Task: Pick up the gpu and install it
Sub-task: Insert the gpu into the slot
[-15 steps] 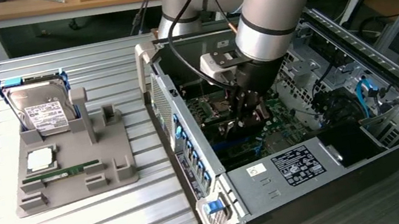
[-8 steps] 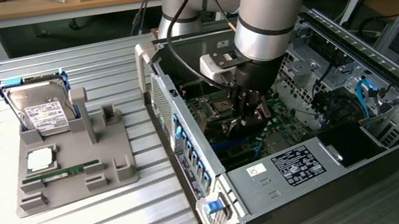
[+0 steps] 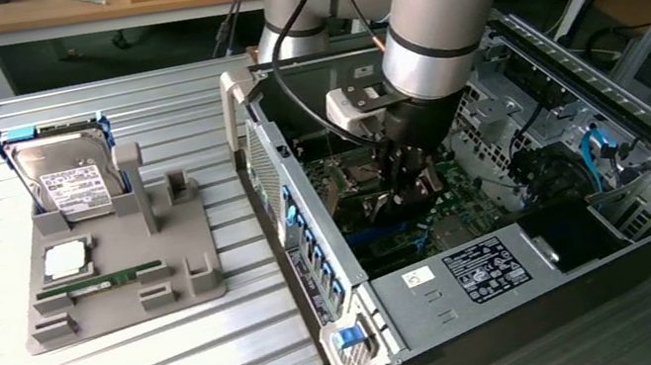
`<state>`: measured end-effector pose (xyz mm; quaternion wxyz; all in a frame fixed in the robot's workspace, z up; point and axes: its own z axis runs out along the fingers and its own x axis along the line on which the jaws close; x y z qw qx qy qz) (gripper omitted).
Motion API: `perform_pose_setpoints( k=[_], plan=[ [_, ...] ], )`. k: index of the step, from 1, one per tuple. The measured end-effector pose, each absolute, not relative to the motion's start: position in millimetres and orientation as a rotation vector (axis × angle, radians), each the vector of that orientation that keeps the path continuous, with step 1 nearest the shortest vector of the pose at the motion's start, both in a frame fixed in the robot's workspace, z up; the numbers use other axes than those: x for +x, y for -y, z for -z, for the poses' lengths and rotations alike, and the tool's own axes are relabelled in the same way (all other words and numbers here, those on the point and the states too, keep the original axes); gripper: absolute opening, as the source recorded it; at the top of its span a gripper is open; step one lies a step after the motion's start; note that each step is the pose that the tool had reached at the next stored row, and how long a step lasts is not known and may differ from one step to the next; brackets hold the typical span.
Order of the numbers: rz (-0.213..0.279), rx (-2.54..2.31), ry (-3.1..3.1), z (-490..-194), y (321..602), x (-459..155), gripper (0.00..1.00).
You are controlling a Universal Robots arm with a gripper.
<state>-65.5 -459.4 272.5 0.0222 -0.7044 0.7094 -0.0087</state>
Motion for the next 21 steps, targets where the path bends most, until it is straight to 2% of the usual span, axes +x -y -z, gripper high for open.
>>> perform_pose_setpoints(
  k=[21],
  plan=[
    [0.027,-2.182,-2.198,-279.0,459.0,-65.5,0.27]
  ],
)
